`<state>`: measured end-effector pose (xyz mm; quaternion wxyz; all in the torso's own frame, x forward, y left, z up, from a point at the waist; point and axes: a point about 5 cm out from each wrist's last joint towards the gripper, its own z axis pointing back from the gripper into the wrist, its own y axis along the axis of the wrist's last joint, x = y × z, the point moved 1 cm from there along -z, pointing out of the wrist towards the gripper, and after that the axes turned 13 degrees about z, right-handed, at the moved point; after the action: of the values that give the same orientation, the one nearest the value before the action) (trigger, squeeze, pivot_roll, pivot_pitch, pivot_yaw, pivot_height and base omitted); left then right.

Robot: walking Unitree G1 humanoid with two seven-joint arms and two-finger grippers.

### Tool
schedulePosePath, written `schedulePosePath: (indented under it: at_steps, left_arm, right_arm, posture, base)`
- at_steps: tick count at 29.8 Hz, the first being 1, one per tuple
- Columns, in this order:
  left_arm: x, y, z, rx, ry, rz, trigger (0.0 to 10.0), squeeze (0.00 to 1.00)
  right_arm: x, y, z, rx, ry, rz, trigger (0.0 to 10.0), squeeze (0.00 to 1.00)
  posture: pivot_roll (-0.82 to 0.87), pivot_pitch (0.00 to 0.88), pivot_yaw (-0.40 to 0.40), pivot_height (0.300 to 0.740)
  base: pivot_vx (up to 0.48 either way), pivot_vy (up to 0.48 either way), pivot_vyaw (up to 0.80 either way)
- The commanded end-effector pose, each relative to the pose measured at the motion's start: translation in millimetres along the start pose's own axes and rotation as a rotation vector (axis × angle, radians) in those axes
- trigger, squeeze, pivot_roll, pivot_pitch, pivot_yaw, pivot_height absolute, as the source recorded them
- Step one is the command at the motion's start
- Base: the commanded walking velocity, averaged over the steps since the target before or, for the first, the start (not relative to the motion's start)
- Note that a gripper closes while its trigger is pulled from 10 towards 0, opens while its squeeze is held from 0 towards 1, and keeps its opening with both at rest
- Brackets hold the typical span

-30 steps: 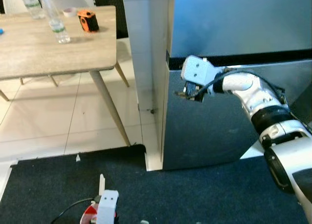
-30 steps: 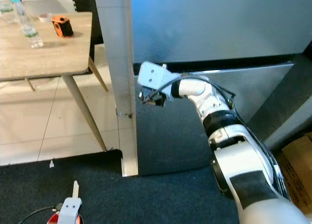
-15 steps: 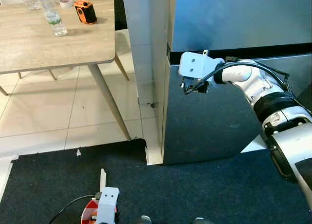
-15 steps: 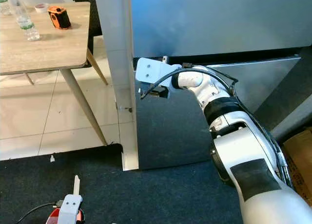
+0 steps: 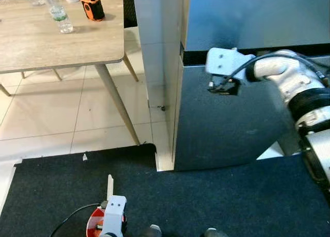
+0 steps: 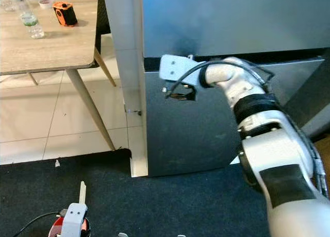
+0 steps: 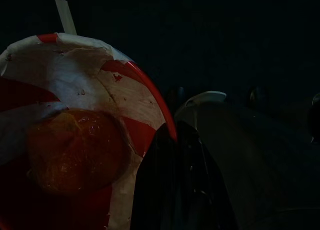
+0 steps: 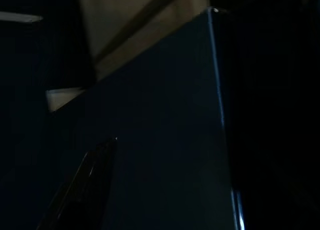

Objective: Restocking fridge

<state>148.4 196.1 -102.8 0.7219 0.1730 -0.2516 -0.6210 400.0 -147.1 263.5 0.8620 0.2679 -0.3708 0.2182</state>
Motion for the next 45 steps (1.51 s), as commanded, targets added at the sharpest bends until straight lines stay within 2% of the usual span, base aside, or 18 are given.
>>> schedulePosePath:
  at_steps: [1, 11, 14, 15, 17, 18, 20, 24, 26, 27, 30, 31, 33, 35, 40, 41, 44, 45]
  left_arm:
    - [-7.6, -32.5, 8.9, -0.129, 0.024, -0.012, 10.0, 0.00]
    - [-5.9, -31.4, 8.1, -0.126, 0.019, -0.013, 10.0, 0.00]
    - [-4.6, -30.2, 7.3, -0.124, 0.016, -0.014, 10.0, 0.00]
    - [-4.6, -30.2, 7.3, -0.124, 0.016, -0.014, 10.0, 0.00]
    - [-3.6, -29.4, 6.7, -0.122, 0.014, -0.013, 10.0, 0.00]
    - [-3.6, -29.4, 6.7, -0.122, 0.014, -0.013, 10.0, 0.00]
    - [-3.0, -29.1, 6.5, -0.123, 0.013, -0.013, 10.0, 0.00]
    - [-2.5, -29.5, 6.4, -0.125, 0.012, -0.014, 10.0, 0.00]
    - [-0.1, -29.8, 5.8, -0.129, 0.007, -0.016, 10.0, 0.00]
    - [-0.1, -29.8, 5.8, -0.129, 0.007, -0.016, 10.0, 0.00]
    - [1.7, -29.2, 5.1, -0.128, 0.002, -0.019, 10.0, 0.00]
    - [2.1, -28.6, 4.8, -0.128, -0.001, -0.024, 10.0, 0.00]
    - [2.1, -28.4, 4.8, -0.129, -0.002, -0.028, 10.0, 0.00]
    - [1.0, -27.5, 4.8, -0.128, -0.001, -0.032, 10.0, 0.00]
    - [-0.5, -26.7, 4.9, -0.127, 0.001, -0.035, 10.0, 0.00]
    - [-2.6, -26.7, 5.4, -0.130, 0.004, -0.042, 10.0, 0.00]
    - [-3.3, -26.8, 5.6, -0.134, 0.003, -0.049, 10.0, 0.00]
    - [-2.7, -26.0, 5.2, -0.133, 0.002, -0.052, 10.0, 0.00]
  right_arm:
    - [-59.0, -11.6, -18.4, 0.038, 0.393, -0.075, 10.0, 0.00]
    - [-59.2, -6.9, -5.8, 0.140, 0.480, -0.115, 10.0, 0.00]
    - [-48.2, 11.5, 4.2, 0.342, 0.409, -0.164, 10.0, 0.00]
    - [-48.2, 11.5, 4.2, 0.342, 0.409, -0.164, 10.0, 0.00]
    - [-34.1, 44.4, 28.2, 0.645, 0.301, -0.213, 10.0, 0.00]
    - [-34.1, 44.4, 28.2, 0.645, 0.301, -0.213, 10.0, 0.00]
    - [-32.6, 66.4, 47.5, 0.844, 0.287, -0.227, 10.0, 0.00]
    - [-35.0, 72.8, 54.7, 0.917, 0.285, -0.238, 10.0, 0.00]
    - [-45.6, 81.1, 64.6, 1.075, 0.277, -0.298, 10.0, 0.00]
    - [-45.6, 81.1, 64.6, 1.075, 0.277, -0.298, 10.0, 0.00]
    - [-61.6, 83.6, 71.4, 1.201, 0.285, -0.379, 10.0, 0.00]
    - [-86.4, 87.6, 72.7, 1.261, 0.343, -0.461, 10.0, 0.00]
    - [-101.2, 89.1, 70.4, 1.259, 0.377, -0.499, 10.0, 0.00]
    - [-129.8, 87.5, 68.6, 1.229, 0.419, -0.611, 10.0, 0.00]
    - [-149.9, 83.9, 70.6, 1.203, 0.432, -0.713, 10.0, 0.00]
    - [-175.8, 80.3, 74.9, 1.170, 0.476, -0.819, 10.0, 0.00]
    - [-194.2, 79.9, 79.0, 1.140, 0.517, -0.898, 10.0, 0.00]
    - [-223.2, 69.7, 71.8, 1.020, 0.564, -1.003, 6.4, 0.00]
  posture:
    - [0.01, 0.168, -0.054, 0.740]
    - [0.00, 0.162, -0.052, 0.740]
    - [0.01, 0.157, -0.053, 0.740]
    - [0.01, 0.157, -0.053, 0.740]
    - [0.01, 0.154, -0.052, 0.740]
    - [0.01, 0.154, -0.052, 0.740]
    - [0.00, 0.152, -0.051, 0.740]
    - [0.00, 0.150, -0.050, 0.740]
    - [-0.01, 0.146, -0.050, 0.740]
    - [-0.01, 0.146, -0.050, 0.740]
    - [-0.01, 0.146, -0.052, 0.740]
    - [-0.01, 0.145, -0.048, 0.740]
    - [-0.01, 0.145, -0.048, 0.740]
    - [-0.01, 0.141, -0.052, 0.740]
    - [-0.02, 0.136, -0.050, 0.740]
    - [-0.03, 0.133, -0.047, 0.740]
    - [-0.03, 0.129, -0.049, 0.740]
    - [-0.03, 0.126, -0.051, 0.740]
  base:
    - [0.000, 0.000, 0.00]
    - [0.000, 0.000, 0.00]
    - [0.000, 0.000, 0.00]
    - [0.000, 0.000, 0.00]
    - [0.000, 0.000, 0.00]
    - [0.000, 0.000, 0.00]
    - [0.000, 0.000, 0.00]
    - [0.000, 0.000, 0.00]
    - [0.000, 0.000, 0.00]
    - [0.000, 0.000, 0.00]
    - [0.000, 0.000, 0.00]
    - [0.000, 0.000, 0.00]
    - [0.000, 0.000, 0.00]
    - [0.000, 0.000, 0.00]
    - [0.000, 0.000, 0.00]
    - [0.000, 0.000, 0.00]
    - [0.000, 0.000, 0.00]
    - [0.000, 0.000, 0.00]
